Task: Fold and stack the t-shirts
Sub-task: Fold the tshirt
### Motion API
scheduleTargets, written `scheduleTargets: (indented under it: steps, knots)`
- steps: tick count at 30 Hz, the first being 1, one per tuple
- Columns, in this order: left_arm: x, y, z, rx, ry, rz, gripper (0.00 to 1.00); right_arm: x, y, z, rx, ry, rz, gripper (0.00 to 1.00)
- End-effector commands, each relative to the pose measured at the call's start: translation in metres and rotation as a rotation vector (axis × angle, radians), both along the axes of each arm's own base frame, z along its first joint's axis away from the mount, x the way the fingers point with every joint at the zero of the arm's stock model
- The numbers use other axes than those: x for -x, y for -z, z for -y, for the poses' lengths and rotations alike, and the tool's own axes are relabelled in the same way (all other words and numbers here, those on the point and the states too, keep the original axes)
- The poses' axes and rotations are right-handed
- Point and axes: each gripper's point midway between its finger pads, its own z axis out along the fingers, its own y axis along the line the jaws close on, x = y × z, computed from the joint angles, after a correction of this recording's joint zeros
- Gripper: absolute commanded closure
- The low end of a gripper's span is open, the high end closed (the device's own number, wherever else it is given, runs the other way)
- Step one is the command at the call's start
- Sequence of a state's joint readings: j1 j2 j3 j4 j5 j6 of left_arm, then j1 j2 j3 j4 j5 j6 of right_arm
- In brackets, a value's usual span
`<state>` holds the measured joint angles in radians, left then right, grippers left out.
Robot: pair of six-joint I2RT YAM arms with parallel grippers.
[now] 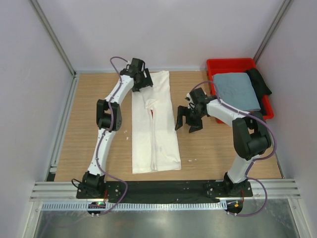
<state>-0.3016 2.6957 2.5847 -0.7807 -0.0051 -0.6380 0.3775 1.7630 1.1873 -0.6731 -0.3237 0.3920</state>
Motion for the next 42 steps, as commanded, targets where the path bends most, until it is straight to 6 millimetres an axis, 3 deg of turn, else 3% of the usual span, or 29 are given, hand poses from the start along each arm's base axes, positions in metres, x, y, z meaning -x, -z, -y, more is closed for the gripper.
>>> scheduleTargets:
  steps: [1, 3, 4, 6, 7, 8, 9, 10, 11, 12, 13, 14, 15, 16, 17, 19, 20, 22, 23, 26, 30, 34, 42]
  knots:
    - [-0.006, -0.096, -0.021, 0.004, 0.06, 0.166, 0.16, 0.005, -0.012, -0.021, -0.142, -0.039, -0.012, 0.12]
    - [0.005, -0.117, -0.03, -0.012, 0.063, 0.177, 0.15, 0.015, -0.011, -0.022, -0.166, -0.056, -0.03, 0.13]
    - [0.016, -0.155, -0.037, -0.011, 0.055, 0.221, 0.15, 0.027, -0.007, -0.021, -0.176, -0.059, -0.059, 0.14]
    - [0.035, -0.166, -0.047, -0.026, 0.055, 0.203, 0.15, 0.036, -0.012, -0.019, -0.196, -0.064, -0.05, 0.14]
    - [0.051, -0.19, -0.053, -0.032, 0.05, 0.216, 0.15, 0.047, -0.008, -0.017, -0.2, -0.069, -0.072, 0.16]
    - [0.063, -0.196, -0.055, -0.032, 0.051, 0.204, 0.15, 0.053, -0.009, -0.017, -0.21, -0.074, -0.076, 0.17]
    - [0.08, -0.176, -0.066, -0.073, 0.025, 0.129, 0.15, 0.058, -0.014, -0.017, -0.225, -0.08, -0.069, 0.18]
    - [0.106, -0.19, -0.074, -0.082, 0.013, 0.104, 0.16, 0.07, -0.009, -0.014, -0.228, -0.08, -0.094, 0.2]
    - [0.125, -0.178, -0.076, -0.072, 0.005, 0.039, 0.18, 0.076, -0.011, -0.016, -0.254, -0.089, -0.103, 0.21]
    - [0.155, -0.141, -0.08, -0.082, 0.016, -0.089, 0.2, 0.082, -0.012, -0.016, -0.268, -0.093, -0.108, 0.22]
    - [0.181, -0.128, -0.076, -0.059, 0.036, -0.152, 0.22, 0.092, -0.013, -0.016, -0.287, -0.095, -0.113, 0.24]
    - [0.206, -0.138, -0.071, -0.006, 0.06, -0.153, 0.26, 0.095, -0.015, -0.017, -0.301, -0.101, -0.106, 0.25]
    - [0.226, -0.132, -0.068, 0.025, 0.057, -0.177, 0.32, 0.101, -0.017, -0.019, -0.317, -0.111, -0.104, 0.27]
    - [0.263, -0.094, -0.066, 0.03, 0.076, -0.278, 0.34, 0.108, -0.016, -0.018, -0.328, -0.112, -0.107, 0.32]
    - [0.282, -0.105, -0.065, 0.049, 0.087, -0.244, 0.35, 0.109, -0.015, -0.019, -0.337, -0.112, -0.1, 0.34]
    - [0.317, -0.085, -0.058, 0.081, 0.08, -0.313, 0.37, 0.119, -0.009, -0.019, -0.342, -0.11, -0.124, 0.43]
    - [0.346, -0.061, -0.06, 0.086, 0.069, -0.394, 0.37, 0.12, -0.007, -0.023, -0.358, -0.104, -0.128, 0.45]
    - [0.373, -0.056, -0.042, 0.14, 0.074, -0.416, 0.38, 0.129, -0.001, -0.025, -0.371, -0.097, -0.155, 0.49]
    - [0.394, -0.038, -0.044, 0.125, 0.067, -0.47, 0.38, 0.128, 0.001, -0.027, -0.379, -0.082, -0.154, 0.49]
    - [0.422, -0.023, -0.048, 0.081, 0.03, -0.529, 0.38, 0.141, 0.013, -0.028, -0.358, -0.086, -0.201, 0.53]
    - [0.444, -0.013, -0.059, 0.044, -0.014, -0.604, 0.38, 0.155, 0.018, -0.03, -0.332, -0.089, -0.215, 0.53]
    - [0.462, 0.003, -0.064, 0.039, -0.036, -0.672, 0.37, 0.167, 0.028, -0.031, -0.304, -0.068, -0.242, 0.5]
    - [0.483, 0.033, -0.054, 0.132, -0.065, -0.752, 0.41, 0.179, 0.037, -0.025, -0.291, 0.0, -0.249, 0.46]
